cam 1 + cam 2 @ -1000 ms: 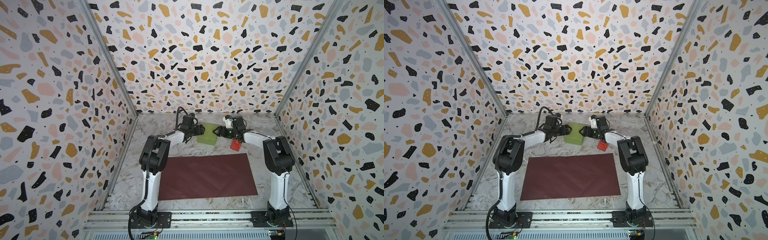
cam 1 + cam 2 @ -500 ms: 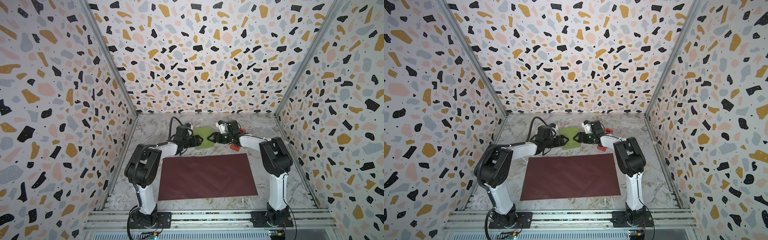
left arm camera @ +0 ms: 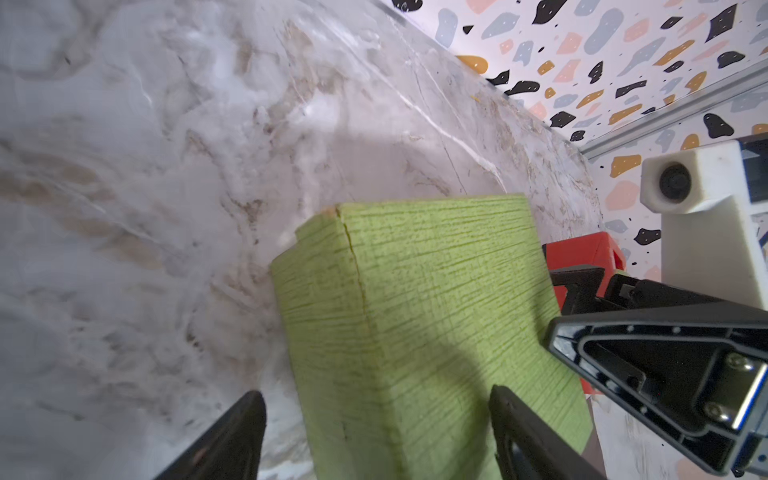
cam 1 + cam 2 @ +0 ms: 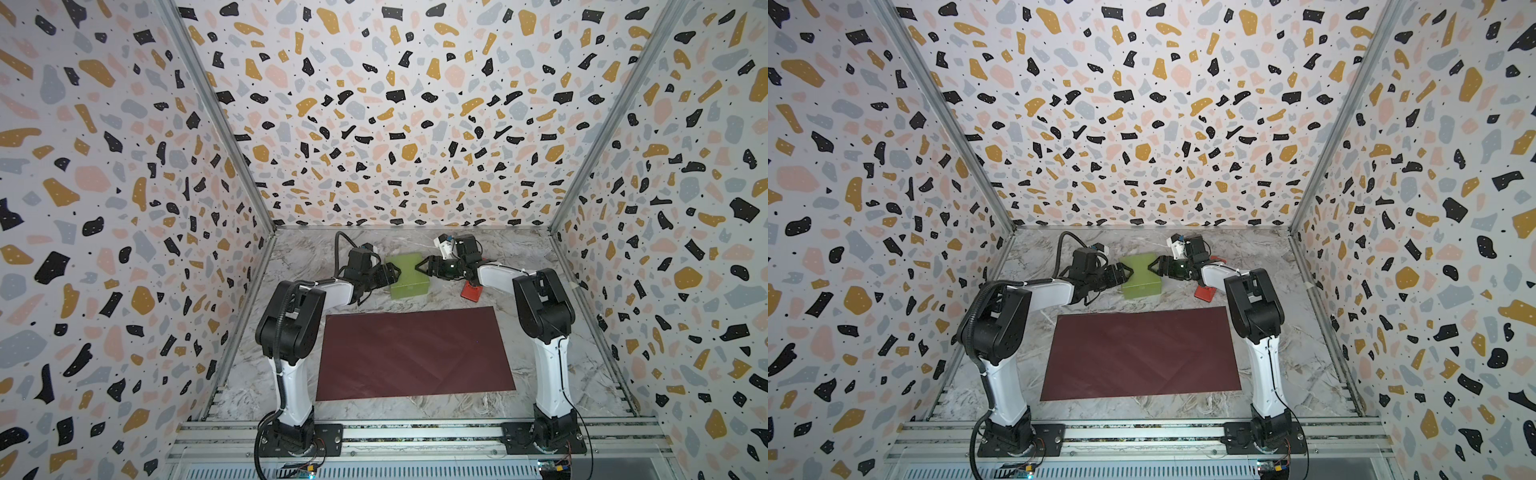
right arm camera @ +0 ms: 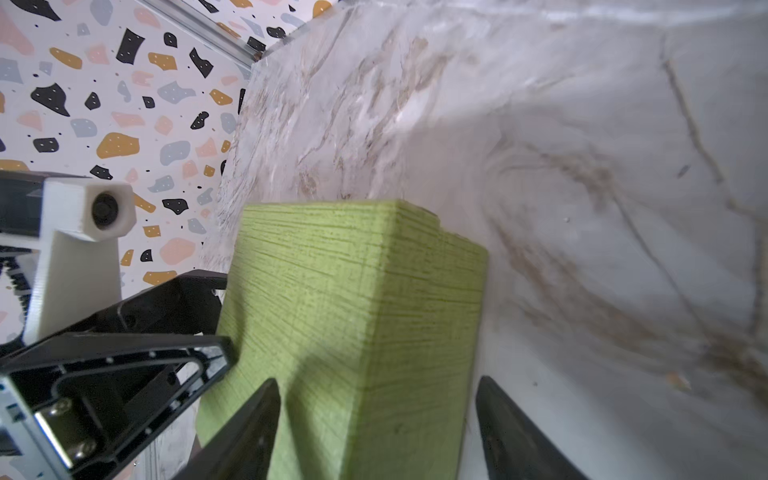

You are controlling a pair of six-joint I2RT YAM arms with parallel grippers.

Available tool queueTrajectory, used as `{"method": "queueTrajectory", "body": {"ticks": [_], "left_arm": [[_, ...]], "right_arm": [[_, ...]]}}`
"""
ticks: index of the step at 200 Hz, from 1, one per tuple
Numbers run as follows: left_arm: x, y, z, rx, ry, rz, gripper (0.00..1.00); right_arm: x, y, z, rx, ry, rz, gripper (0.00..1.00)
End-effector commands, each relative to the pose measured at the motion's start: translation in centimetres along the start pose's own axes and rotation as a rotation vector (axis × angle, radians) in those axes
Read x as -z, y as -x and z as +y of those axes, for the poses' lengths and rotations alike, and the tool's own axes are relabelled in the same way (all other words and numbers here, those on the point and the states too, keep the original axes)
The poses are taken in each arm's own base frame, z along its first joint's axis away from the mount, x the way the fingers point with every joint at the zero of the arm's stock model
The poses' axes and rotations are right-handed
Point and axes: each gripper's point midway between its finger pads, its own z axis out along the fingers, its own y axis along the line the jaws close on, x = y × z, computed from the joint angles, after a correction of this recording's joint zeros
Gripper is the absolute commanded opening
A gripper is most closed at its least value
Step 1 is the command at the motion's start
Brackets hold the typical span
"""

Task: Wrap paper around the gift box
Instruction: 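Grasp the green box between both grippers and lift it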

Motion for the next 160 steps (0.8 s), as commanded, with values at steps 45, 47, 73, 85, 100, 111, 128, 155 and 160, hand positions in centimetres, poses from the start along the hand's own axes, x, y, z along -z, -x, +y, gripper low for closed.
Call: {"method": "queueTrajectory", "body": {"ticks": [45, 47, 73, 85, 100, 111, 128, 155, 160], "left_arm": [[1.2, -1.9, -6.3, 0.007, -0.177, 0.006, 0.81], [1.3, -2.0, -6.4, 0.007, -0.180, 0.006, 0.81], [2.5, -2.8, -9.1, -0.006, -0.231, 0.006, 0.81], [3.0, -3.2, -10.1, -0.005, -0.251, 0.008, 0.81], [3.9, -3.8, -11.2, -0.015, -0.270, 0.011, 0.80], [4.6, -4.2, -11.6, -0.021, -0.273, 0.008, 0.80], [5.6, -5.3, -12.3, -0.022, -0.287, 0.017, 0.80], [6.2, -7.1, -13.2, -0.026, -0.307, 0.051, 0.80], [6.3, -7.5, -13.3, -0.020, -0.312, 0.057, 0.80]], "right_arm": [[1.2, -1.7, 5.9, 0.014, 0.133, 0.010, 0.64], [1.4, -1.8, 6.1, 0.013, 0.138, 0.008, 0.63], [3.4, -2.7, 7.9, 0.005, 0.170, -0.016, 0.60], [4.2, -3.4, 8.5, -0.003, 0.178, -0.021, 0.59], [5.1, -4.5, 9.0, -0.019, 0.182, -0.019, 0.58], [5.8, -5.2, 9.3, -0.029, 0.187, -0.022, 0.57], [6.8, -6.4, 9.8, -0.039, 0.190, -0.028, 0.57], [7.7, -8.3, 10.2, -0.046, 0.183, -0.026, 0.56], [7.8, -8.7, 10.3, -0.053, 0.185, -0.023, 0.55]]}}
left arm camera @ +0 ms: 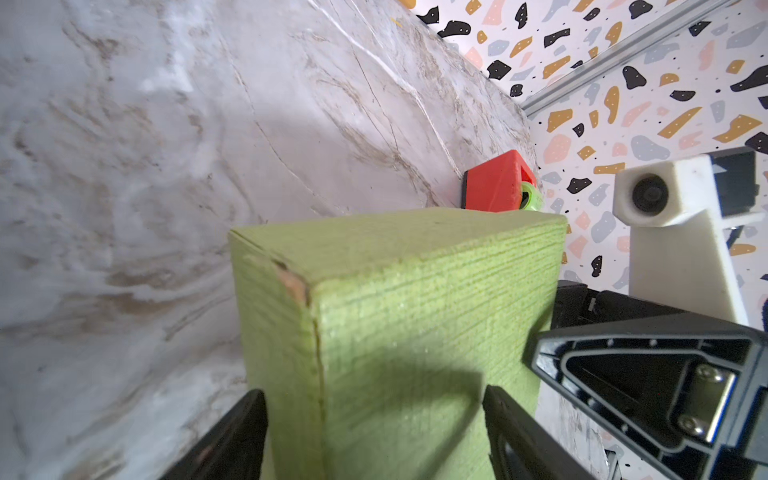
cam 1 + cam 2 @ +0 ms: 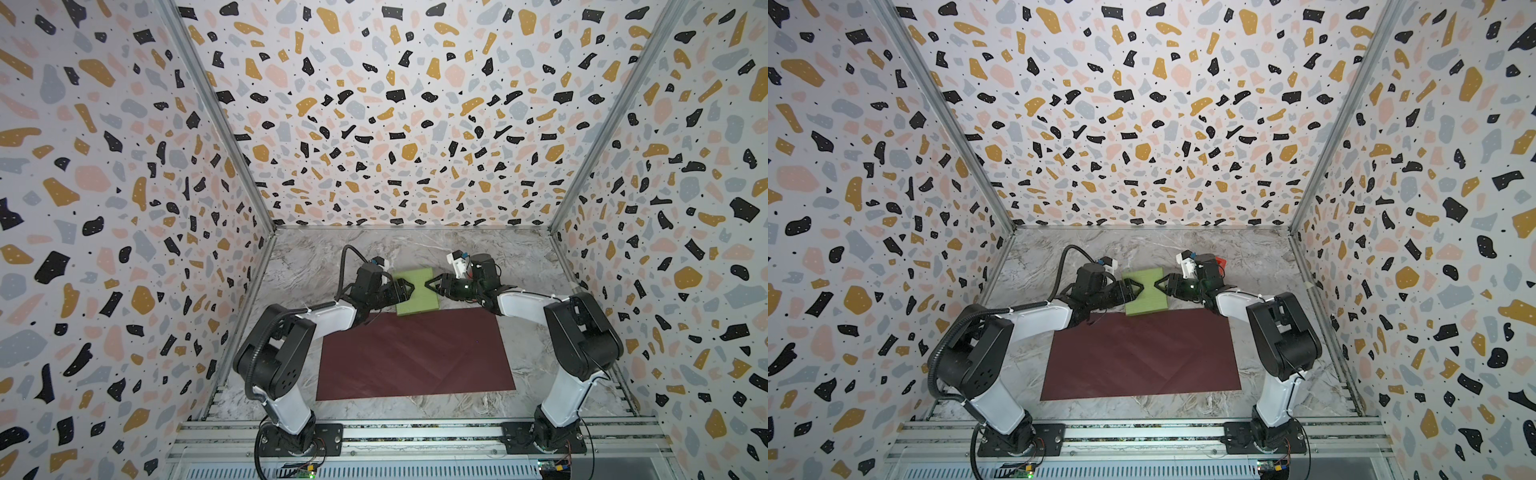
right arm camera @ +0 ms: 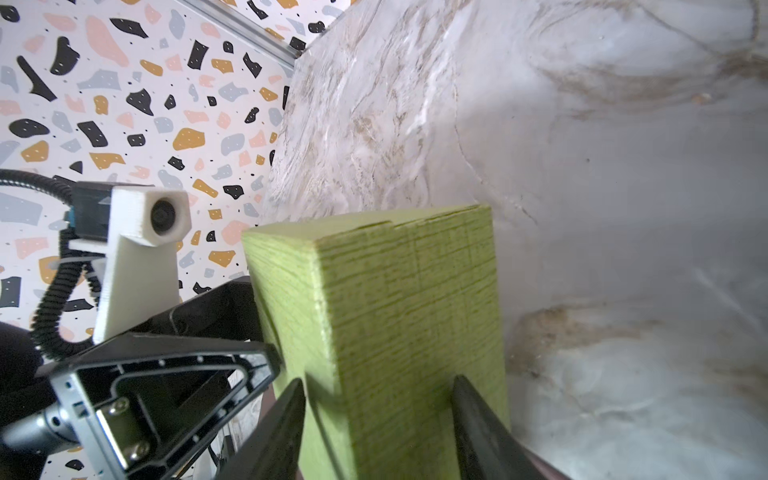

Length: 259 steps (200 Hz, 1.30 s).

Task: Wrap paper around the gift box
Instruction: 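Grasp the green box between both grippers and lift it, then carry the green box with both grippers and lower it onto the maroon paper center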

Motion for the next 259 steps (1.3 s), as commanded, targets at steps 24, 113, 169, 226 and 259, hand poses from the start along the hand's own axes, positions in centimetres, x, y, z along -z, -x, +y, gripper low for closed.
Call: {"method": "queueTrajectory", "body": {"ticks": [24, 113, 169, 226, 259], "left_arm": [[1.6, -2.6, -7.5, -0.056, -0.236, 0.045, 0.79], [5.1, -7.4, -9.7, -0.054, -0.256, 0.129, 0.79], [6.6, -9.5, -7.2, -0.087, -0.174, 0.178, 0.80], [7.0, -10.4, -6.2, -0.071, -0.165, 0.188, 0.80], [7.1, -11.4, -5.2, -0.045, -0.159, 0.196, 0.81]], "right_arm": [[1.0, -3.6, 5.5, 0.034, 0.152, 0.043, 0.54], [3.6, -9.1, 7.1, -0.026, 0.142, 0.097, 0.53], [3.8, -13.6, 6.4, -0.065, 0.105, 0.154, 0.53], [4.4, -14.5, 5.2, -0.047, 0.051, 0.155, 0.55], [4.4, -14.1, 4.3, -0.020, 0.025, 0.166, 0.61]]}}
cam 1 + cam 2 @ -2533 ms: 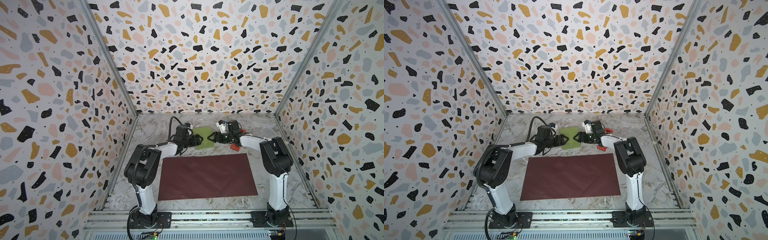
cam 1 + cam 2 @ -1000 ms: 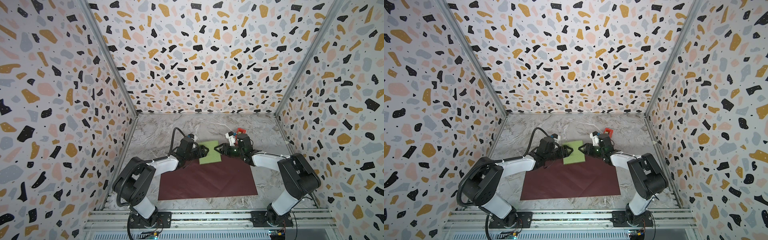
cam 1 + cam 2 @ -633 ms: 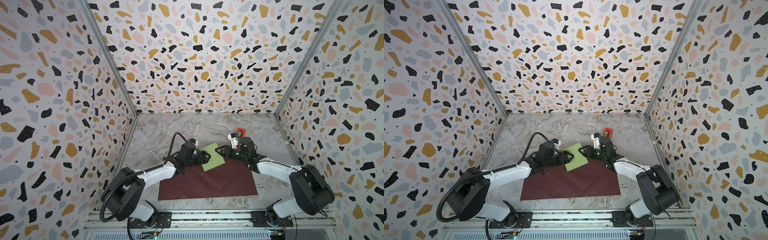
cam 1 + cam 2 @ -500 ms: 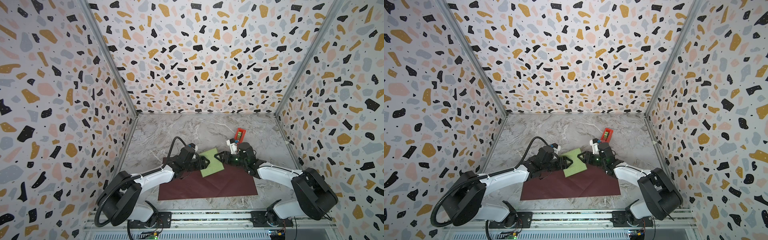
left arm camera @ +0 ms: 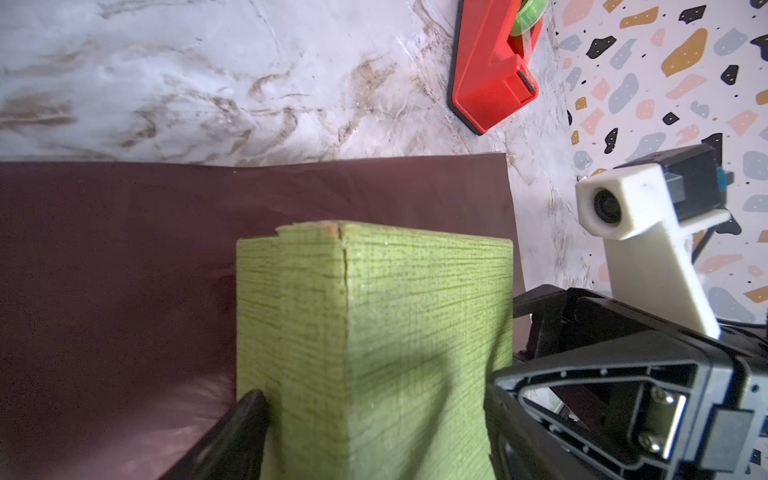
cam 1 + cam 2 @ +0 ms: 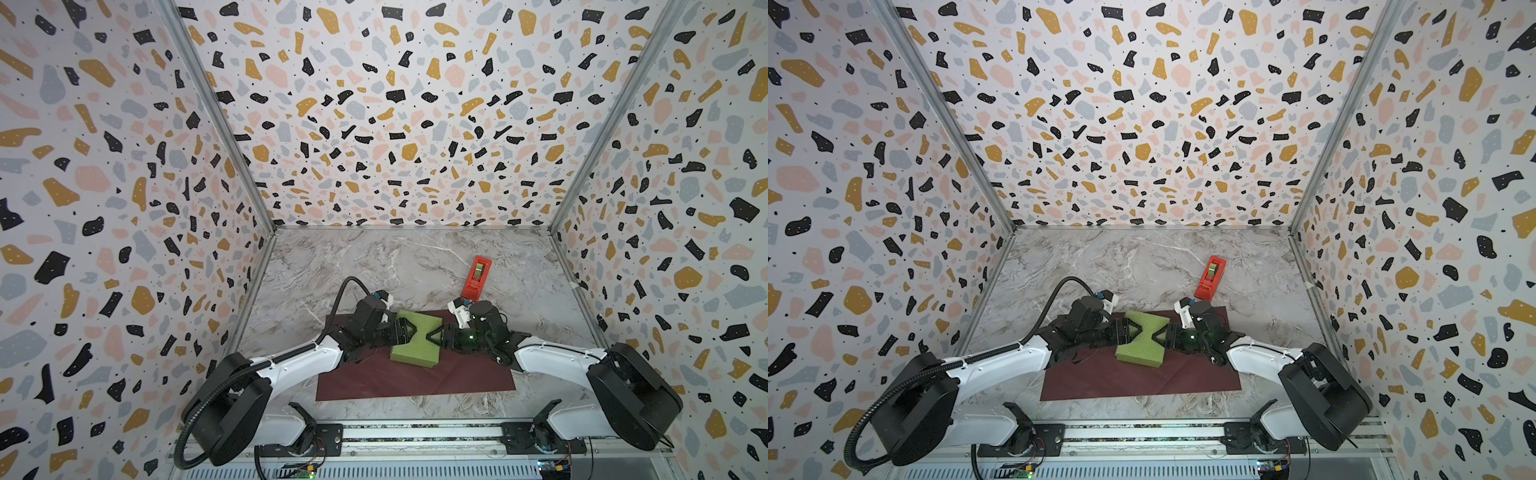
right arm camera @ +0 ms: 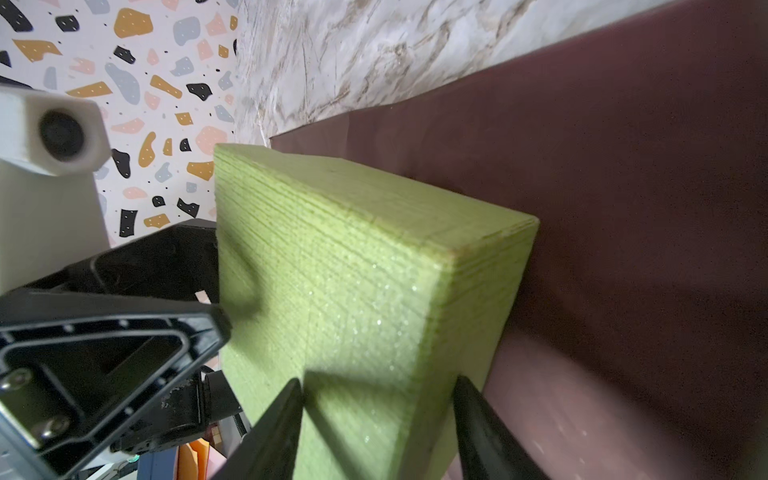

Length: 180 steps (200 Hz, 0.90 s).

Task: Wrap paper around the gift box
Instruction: 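Carry the green box with both grippers and lower it onto the maroon paper center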

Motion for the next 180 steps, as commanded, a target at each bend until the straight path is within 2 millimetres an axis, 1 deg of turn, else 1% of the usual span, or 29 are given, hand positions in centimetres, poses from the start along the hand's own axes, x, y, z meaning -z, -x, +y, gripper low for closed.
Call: {"method": "queueTrajectory", "body": {"ticks": [1, 16, 37, 49, 76, 97, 108, 138, 154, 180], "left_arm": [[0.3, -0.4, -3.7, -0.039, -0.172, 0.006, 0.81], [0.2, -0.7, -3.4, -0.026, -0.170, 0.016, 0.81], [0.2, -0.9, -3.1, -0.021, -0.162, 0.016, 0.82], [0.2, -0.5, -2.8, -0.037, -0.143, -0.007, 0.84], [0.5, 0.1, -1.0, -0.050, -0.051, -0.046, 0.87], [1.1, 0.4, -0.3, -0.044, -0.028, -0.075, 0.90], [1.4, 0.4, -0.1, -0.040, -0.028, -0.086, 0.91], [1.5, -0.3, 0.8, -0.027, -0.019, -0.068, 0.91], [1.6, -0.3, 1.3, -0.018, -0.022, -0.064, 0.90], [1.9, -0.2, 1.0, -0.024, -0.034, -0.063, 0.89]], "right_arm": [[0.3, 0.6, 2.7, 0.090, 0.090, 0.014, 0.61], [0.5, 0.9, 2.0, 0.096, 0.071, 0.011, 0.62], [0.8, 1.0, 1.5, 0.113, 0.059, 0.016, 0.67], [0.9, 0.7, 1.1, 0.124, 0.048, 0.026, 0.70], [0.9, -0.4, 0.3, 0.129, 0.036, 0.055, 0.76], [1.0, -0.7, -0.2, 0.125, 0.029, 0.055, 0.79], [0.9, -0.9, 0.0, 0.120, 0.039, 0.061, 0.80], [0.3, -1.1, 1.1, 0.127, 0.069, 0.068, 0.80], [0.0, -1.2, 1.5, 0.125, 0.079, 0.073, 0.80], [-0.3, -1.0, 1.8, 0.127, 0.084, 0.071, 0.79]]}}
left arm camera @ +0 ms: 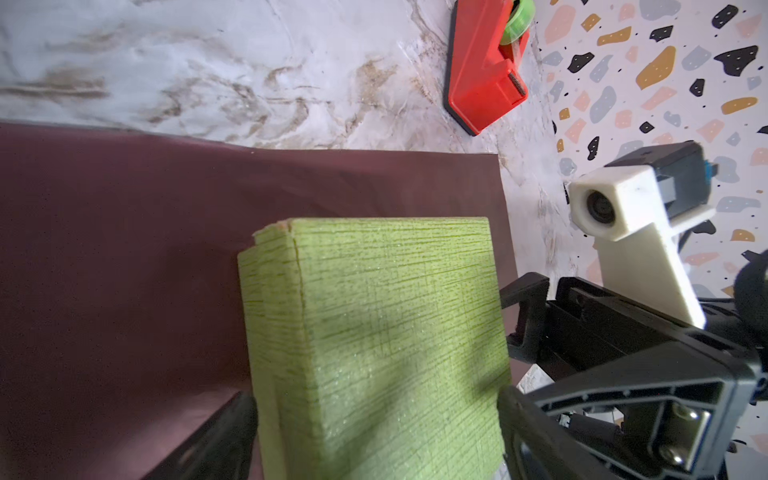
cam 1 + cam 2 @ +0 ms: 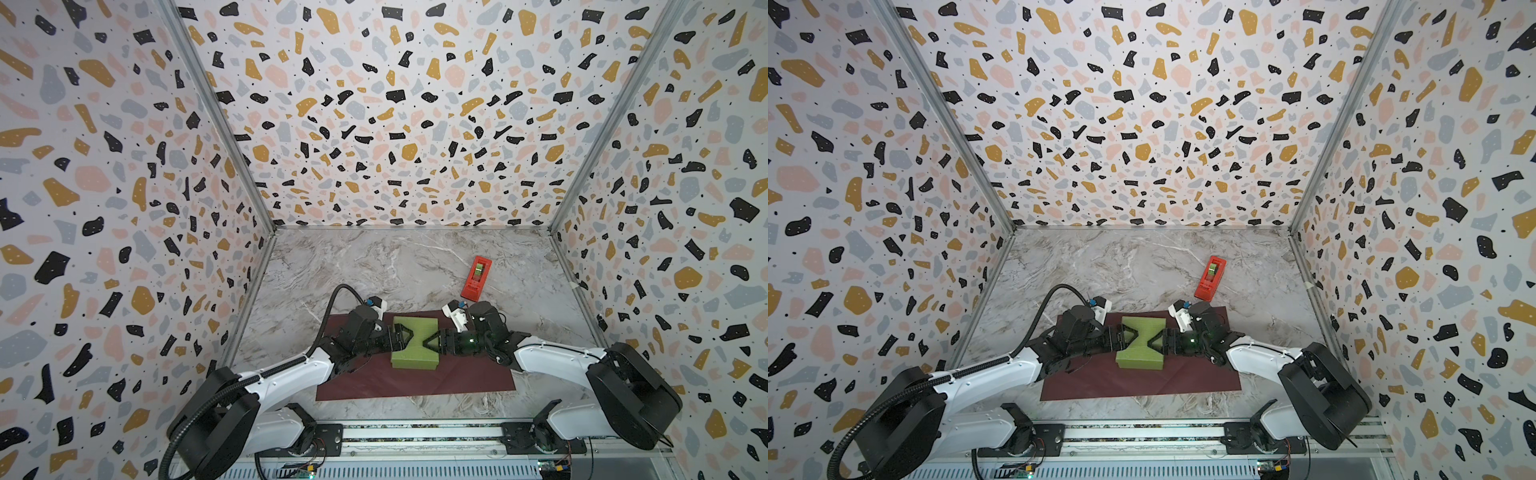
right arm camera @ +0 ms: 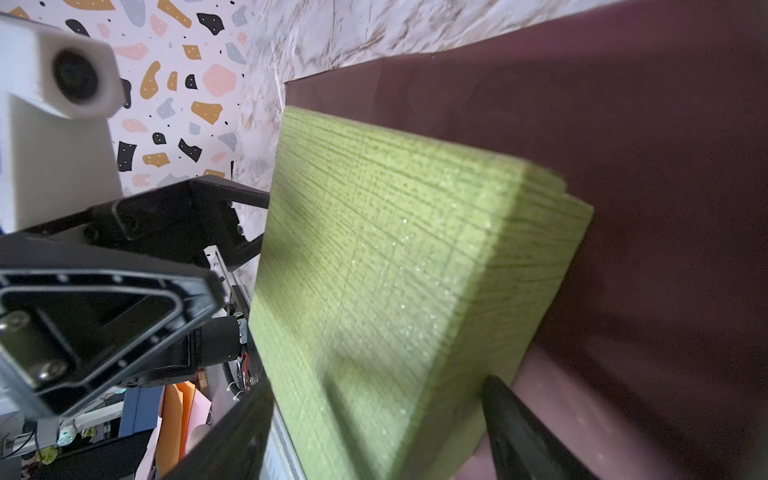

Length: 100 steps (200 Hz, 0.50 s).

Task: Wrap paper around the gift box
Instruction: 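Carry the green box with both grippers and lower it onto the maroon paper center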

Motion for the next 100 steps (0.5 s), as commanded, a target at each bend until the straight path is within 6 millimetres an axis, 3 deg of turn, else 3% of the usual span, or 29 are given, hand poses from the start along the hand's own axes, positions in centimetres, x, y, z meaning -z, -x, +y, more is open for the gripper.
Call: {"method": "queueTrajectory", "body": {"ticks": [1, 100], "left_arm": [[0.5, 0.3, -0.4, -0.023, -0.026, -0.010, 0.88], [0.8, -0.7, -0.5, -0.013, -0.059, 0.013, 0.85]], "right_arm": [[-0.2, 0.6, 1.0, 0.012, 0.029, -0.008, 0.79], [-0.8, 1.6, 1.1, 0.038, 0.018, -0.005, 0.79]]}}
